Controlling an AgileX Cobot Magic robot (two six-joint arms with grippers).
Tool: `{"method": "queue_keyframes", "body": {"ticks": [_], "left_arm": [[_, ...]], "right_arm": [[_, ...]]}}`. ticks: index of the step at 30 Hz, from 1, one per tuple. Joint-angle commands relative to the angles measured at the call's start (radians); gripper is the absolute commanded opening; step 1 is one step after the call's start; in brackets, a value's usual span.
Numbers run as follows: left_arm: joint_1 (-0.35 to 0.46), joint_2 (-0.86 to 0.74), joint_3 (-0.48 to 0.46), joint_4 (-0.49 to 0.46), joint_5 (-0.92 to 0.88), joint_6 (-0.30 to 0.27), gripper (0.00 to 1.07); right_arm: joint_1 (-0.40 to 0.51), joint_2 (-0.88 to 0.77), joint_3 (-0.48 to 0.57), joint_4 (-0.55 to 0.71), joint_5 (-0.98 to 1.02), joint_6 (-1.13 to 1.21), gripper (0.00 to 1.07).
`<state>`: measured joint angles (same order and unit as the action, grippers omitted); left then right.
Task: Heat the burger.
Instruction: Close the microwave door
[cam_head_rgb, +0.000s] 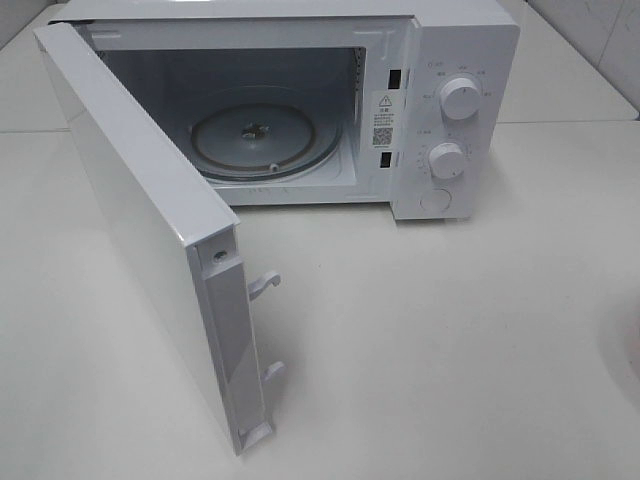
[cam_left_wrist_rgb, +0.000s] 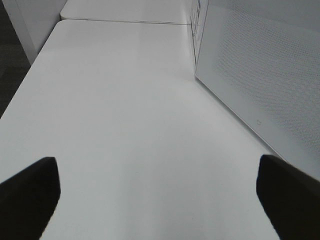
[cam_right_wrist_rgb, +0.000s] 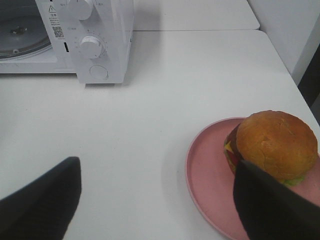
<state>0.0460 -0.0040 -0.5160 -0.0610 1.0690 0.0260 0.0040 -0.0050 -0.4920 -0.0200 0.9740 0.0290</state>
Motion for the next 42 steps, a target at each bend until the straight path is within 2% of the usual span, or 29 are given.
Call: {"method": "queue_keyframes", "body": {"ticks": [1,14,19,21,22,23,24,25,26,27,28,29,30,31,32,33,34,39,41,42], "left_arm": [[-0.002,-0.009,0.001,-0.001,0.0,-0.002,1.0],[-0.002,-0.007,-0.003,-0.006,-0.005,-0.002,0.99],[-0.002,0.032,-0.029,-0.016,-0.097,-0.002,0.94],[-0.002,0.076,-0.029,-0.016,-0.2,-0.002,0.83],[-0.002,0.076,-0.029,-0.016,-0.2,-0.002,0.83],[-0.002,0.113,-0.028,-0.017,-0.271,-0.002,0.69],[-0.002,0.131,-0.025,-0.017,-0.295,-0.002,0.63],[-0.002,0.131,-0.025,-0.017,-0.295,-0.002,0.63],[-0.002,0.178,-0.019,-0.027,-0.344,-0.002,0.48],[-0.002,0.203,-0.017,-0.039,-0.36,-0.002,0.41],[-0.002,0.203,-0.017,-0.039,-0.36,-0.002,0.41],[-0.002,0.251,-0.016,-0.056,-0.39,-0.002,0.29],[-0.002,0.279,-0.016,-0.061,-0.41,-0.002,0.23],[-0.002,0.279,-0.016,-0.061,-0.41,-0.002,0.23],[-0.002,0.33,-0.016,-0.071,-0.45,-0.002,0.1],[-0.002,0.33,-0.016,-0.071,-0.45,-0.002,0.1],[-0.002,0.387,-0.016,-0.071,-0.489,-0.001,0.0],[-0.002,0.485,0.011,-0.071,-0.635,0.0,0.0],[-0.002,0.547,0.055,-0.072,-0.803,0.0,0.0],[-0.002,0.547,0.055,-0.072,-0.803,0.0,0.0]], "right_arm": [[-0.004,-0.034,0.003,0.005,-0.014,0.009,0.76],[-0.004,-0.034,0.003,0.005,-0.014,0.009,0.76],[-0.004,-0.034,0.003,0.005,-0.014,0.009,0.76],[-0.004,-0.034,0.003,0.005,-0.014,0.009,0.76],[-0.004,-0.034,0.003,0.005,-0.014,0.009,0.76],[-0.004,-0.034,0.003,0.005,-0.014,0.009,0.76],[-0.004,-0.034,0.003,0.005,-0.014,0.009,0.76],[-0.004,-0.034,0.003,0.005,-0.014,0.009,0.76],[-0.004,-0.034,0.003,0.005,-0.014,0.009,0.76],[-0.004,-0.034,0.003,0.005,-0.014,0.009,0.76],[-0.004,-0.034,0.003,0.005,-0.014,0.009,0.76],[-0.004,-0.034,0.003,0.005,-0.014,0.009,0.75],[-0.004,-0.034,0.003,0.005,-0.014,0.009,0.75],[-0.004,-0.034,0.003,0.005,-0.014,0.009,0.75],[-0.004,-0.034,0.003,0.005,-0.014,0.009,0.75],[-0.004,-0.034,0.003,0.005,-0.014,0.009,0.75],[-0.004,-0.034,0.003,0.005,-0.014,0.009,0.75],[-0.004,-0.034,0.003,0.005,-0.014,0.009,0.75],[-0.004,-0.034,0.003,0.005,-0.014,0.009,0.75],[-0.004,-0.034,0.003,0.005,-0.014,0.009,0.75]]}}
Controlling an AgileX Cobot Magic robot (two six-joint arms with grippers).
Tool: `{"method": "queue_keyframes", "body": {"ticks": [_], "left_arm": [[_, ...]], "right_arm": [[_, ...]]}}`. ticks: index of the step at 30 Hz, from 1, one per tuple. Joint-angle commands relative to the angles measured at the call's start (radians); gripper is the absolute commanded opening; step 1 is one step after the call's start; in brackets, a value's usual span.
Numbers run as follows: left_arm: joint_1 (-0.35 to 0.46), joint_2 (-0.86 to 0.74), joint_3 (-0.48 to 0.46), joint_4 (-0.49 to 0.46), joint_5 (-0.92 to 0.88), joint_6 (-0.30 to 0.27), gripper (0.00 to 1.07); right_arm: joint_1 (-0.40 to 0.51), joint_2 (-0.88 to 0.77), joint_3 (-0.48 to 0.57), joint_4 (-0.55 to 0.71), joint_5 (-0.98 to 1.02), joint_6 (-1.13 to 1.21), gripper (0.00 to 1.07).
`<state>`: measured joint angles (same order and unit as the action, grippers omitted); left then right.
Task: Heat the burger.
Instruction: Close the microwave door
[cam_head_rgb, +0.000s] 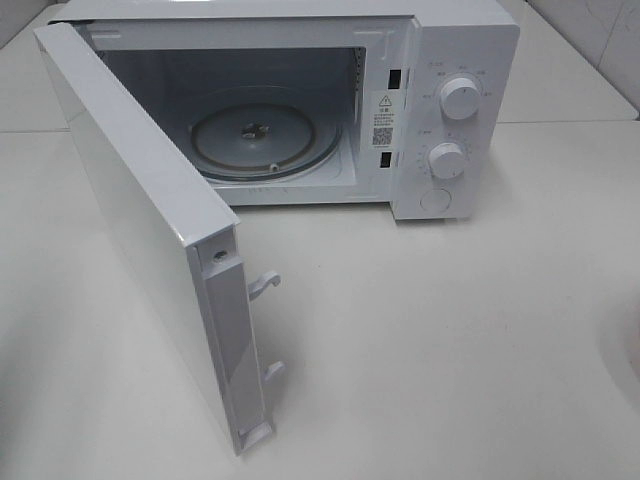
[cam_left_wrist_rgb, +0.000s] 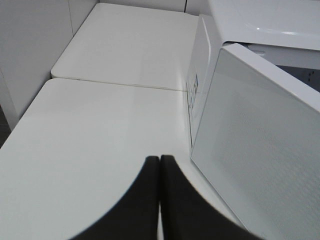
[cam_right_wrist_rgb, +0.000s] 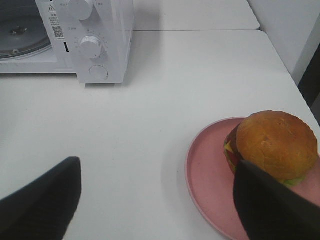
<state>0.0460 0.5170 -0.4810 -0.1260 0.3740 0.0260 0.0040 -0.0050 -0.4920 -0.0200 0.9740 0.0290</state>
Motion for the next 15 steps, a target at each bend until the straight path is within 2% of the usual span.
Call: {"method": "queue_keyframes", "body": {"ticks": [1,2,5,7,11,14,15], "left_arm": [[-0.002,0.069,0.058,-0.007,-0.23,0.001,0.0],[-0.002,0.109,0.098,-0.007,-0.353,0.001,0.0],[-0.002,0.131,0.119,-0.006,-0.42,0.001,0.0],[-0.002,0.215,0.181,-0.005,-0.635,0.0,0.0],[-0.002,0.297,0.197,0.009,-0.743,-0.005,0.0],[-0.002,0.385,0.201,0.043,-0.844,-0.032,0.0],[-0.002,0.447,0.201,0.089,-0.91,-0.06,0.0]], "right_arm": [[-0.004,-0.034,0.003,0.005,-0.014,0.009,0.75],[-0.004,-0.034,0.003,0.005,-0.014,0.009,0.75],[-0.004,-0.034,0.003,0.005,-0.014,0.009,0.75],[-0.004,-0.034,0.003,0.005,-0.014,0.009,0.75],[-0.004,-0.034,0.003,0.005,-0.014,0.009,0.75],[-0.004,-0.034,0.003,0.005,-0.014,0.009,0.75],[-0.004,-0.034,0.003,0.005,-0.014,0.009,0.75]]}}
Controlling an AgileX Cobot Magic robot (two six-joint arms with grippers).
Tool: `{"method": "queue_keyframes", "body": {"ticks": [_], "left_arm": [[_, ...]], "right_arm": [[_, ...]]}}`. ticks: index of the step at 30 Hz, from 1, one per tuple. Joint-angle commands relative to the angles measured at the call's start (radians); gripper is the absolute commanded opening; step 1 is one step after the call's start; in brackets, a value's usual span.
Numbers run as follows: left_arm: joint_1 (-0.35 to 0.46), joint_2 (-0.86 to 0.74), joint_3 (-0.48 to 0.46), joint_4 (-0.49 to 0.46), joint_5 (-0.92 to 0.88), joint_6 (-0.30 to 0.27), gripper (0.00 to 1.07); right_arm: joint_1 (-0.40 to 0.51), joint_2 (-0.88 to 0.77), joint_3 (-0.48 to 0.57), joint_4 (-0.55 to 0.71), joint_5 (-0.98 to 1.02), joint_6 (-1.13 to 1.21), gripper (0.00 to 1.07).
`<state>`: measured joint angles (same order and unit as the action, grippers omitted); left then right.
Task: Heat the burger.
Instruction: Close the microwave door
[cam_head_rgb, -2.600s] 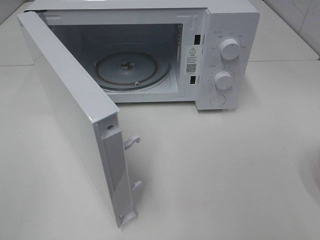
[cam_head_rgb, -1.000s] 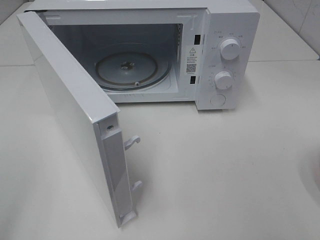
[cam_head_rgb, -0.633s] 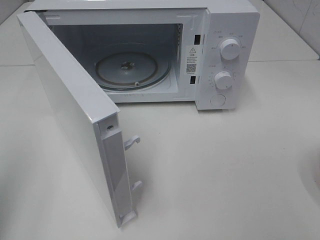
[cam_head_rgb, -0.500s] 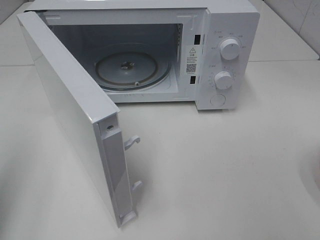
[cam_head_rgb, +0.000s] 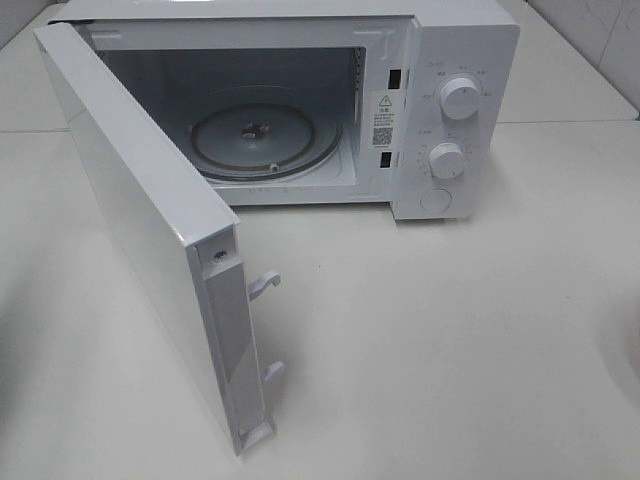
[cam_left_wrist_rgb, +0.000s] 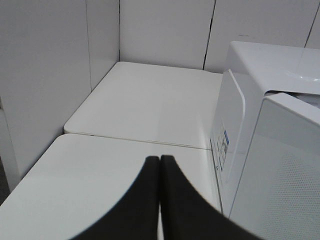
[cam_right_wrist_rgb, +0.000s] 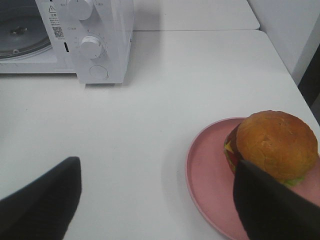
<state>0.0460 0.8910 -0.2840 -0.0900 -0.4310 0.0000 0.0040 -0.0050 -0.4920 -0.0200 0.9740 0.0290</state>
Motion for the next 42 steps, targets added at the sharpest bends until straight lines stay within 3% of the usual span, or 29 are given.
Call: {"method": "queue_keyframes", "body": {"ticks": [1,2,3,5,6,12,17,28,33,37,42], "left_arm": [[-0.002,0.073,0.004,0.053,-0.105,-0.034,0.0],[-0.002,0.108,0.004,0.075,-0.132,-0.05,0.0],[-0.002,0.175,0.004,0.139,-0.185,-0.101,0.0],[-0.002,0.2,0.004,0.175,-0.204,-0.128,0.0],[-0.002,0.253,0.004,0.242,-0.25,-0.174,0.0],[-0.002,0.397,-0.004,0.402,-0.408,-0.25,0.0],[-0.002,0.491,-0.046,0.465,-0.428,-0.296,0.0],[-0.008,0.62,-0.123,0.516,-0.444,-0.296,0.0],[-0.077,0.65,-0.137,0.505,-0.45,-0.279,0.0],[-0.162,0.68,-0.164,0.413,-0.438,-0.22,0.0],[-0.237,0.708,-0.209,0.374,-0.406,-0.203,0.0]], "right_arm": [[-0.004,-0.034,0.003,0.005,-0.014,0.009,0.75],[-0.004,-0.034,0.003,0.005,-0.014,0.009,0.75],[-0.004,-0.034,0.003,0.005,-0.014,0.009,0.75],[-0.004,-0.034,0.003,0.005,-0.014,0.009,0.75],[-0.004,-0.034,0.003,0.005,-0.014,0.009,0.75],[-0.004,-0.034,0.003,0.005,-0.014,0.009,0.75],[-0.004,-0.034,0.003,0.005,-0.014,0.009,0.75],[-0.004,-0.034,0.003,0.005,-0.014,0.009,0.75],[-0.004,-0.034,0.003,0.005,-0.014,0.009,0.75],[-0.004,-0.034,0.003,0.005,-0.014,0.009,0.75],[-0.004,-0.034,0.003,0.005,-0.014,0.009,0.75]]}}
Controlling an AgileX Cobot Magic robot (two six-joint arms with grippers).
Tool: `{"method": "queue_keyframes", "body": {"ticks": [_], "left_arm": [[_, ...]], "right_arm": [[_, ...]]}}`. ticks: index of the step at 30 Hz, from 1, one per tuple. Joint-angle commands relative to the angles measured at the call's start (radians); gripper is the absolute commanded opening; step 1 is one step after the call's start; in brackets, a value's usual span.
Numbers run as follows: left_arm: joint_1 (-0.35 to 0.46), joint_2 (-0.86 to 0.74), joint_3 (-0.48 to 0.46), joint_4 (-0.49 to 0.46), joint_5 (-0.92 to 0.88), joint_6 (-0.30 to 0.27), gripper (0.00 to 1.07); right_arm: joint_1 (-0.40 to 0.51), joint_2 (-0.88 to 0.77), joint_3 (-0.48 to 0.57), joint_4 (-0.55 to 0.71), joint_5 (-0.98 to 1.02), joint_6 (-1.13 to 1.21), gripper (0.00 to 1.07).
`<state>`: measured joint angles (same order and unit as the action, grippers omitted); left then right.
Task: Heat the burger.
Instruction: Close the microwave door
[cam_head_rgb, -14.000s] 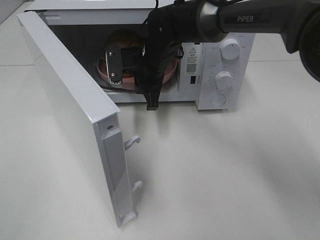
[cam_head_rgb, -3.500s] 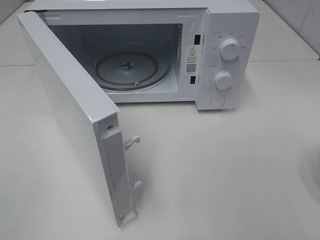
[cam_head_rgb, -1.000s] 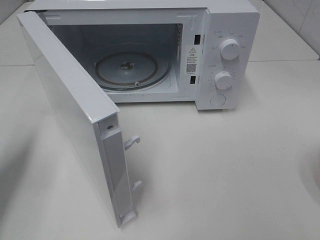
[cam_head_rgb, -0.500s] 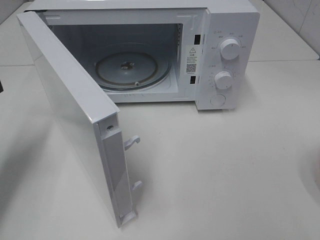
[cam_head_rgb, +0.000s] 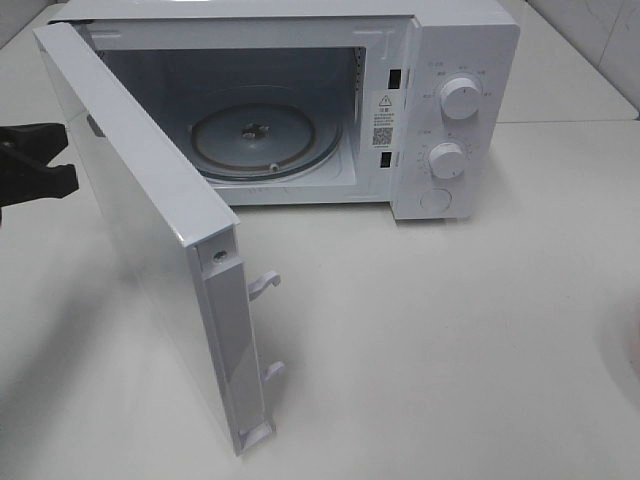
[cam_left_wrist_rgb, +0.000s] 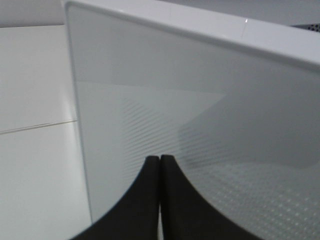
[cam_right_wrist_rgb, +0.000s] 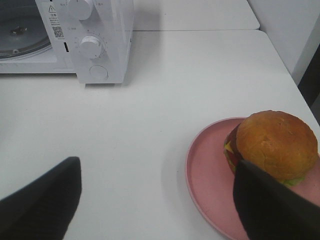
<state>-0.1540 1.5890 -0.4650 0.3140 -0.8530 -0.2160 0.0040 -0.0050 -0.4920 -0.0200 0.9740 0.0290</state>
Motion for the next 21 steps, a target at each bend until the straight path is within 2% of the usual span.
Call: {"method": "queue_keyframes", "body": {"ticks": [1,3,10,13,17,18,20,21], "left_arm": [[-0.037,0.01,-0.028,-0.03,0.016,0.013,0.0],[-0.08,0.027,-0.052,-0.06,0.032,0.013,0.0],[-0.157,0.06,-0.09,-0.123,0.033,0.02,0.0],[-0.198,0.078,-0.114,-0.152,0.046,0.043,0.0],[-0.277,0.111,-0.165,-0.25,0.086,0.115,0.0],[-0.277,0.111,-0.165,-0.25,0.086,0.115,0.0],[-0.339,0.143,-0.212,-0.338,0.099,0.176,0.0],[-0.339,0.143,-0.212,-0.338,0.099,0.176,0.0]], "right_arm": [[-0.004,-0.034,0.003,0.005,-0.014,0.009,0.75],[-0.004,-0.034,0.003,0.005,-0.014,0.009,0.75],[-0.004,-0.034,0.003,0.005,-0.014,0.009,0.75],[-0.004,-0.034,0.003,0.005,-0.014,0.009,0.75],[-0.004,-0.034,0.003,0.005,-0.014,0.009,0.75],[-0.004,-0.034,0.003,0.005,-0.014,0.009,0.75],[-0.004,-0.034,0.003,0.005,-0.014,0.009,0.75],[-0.004,-0.034,0.003,0.005,-0.014,0.009,0.75]]}}
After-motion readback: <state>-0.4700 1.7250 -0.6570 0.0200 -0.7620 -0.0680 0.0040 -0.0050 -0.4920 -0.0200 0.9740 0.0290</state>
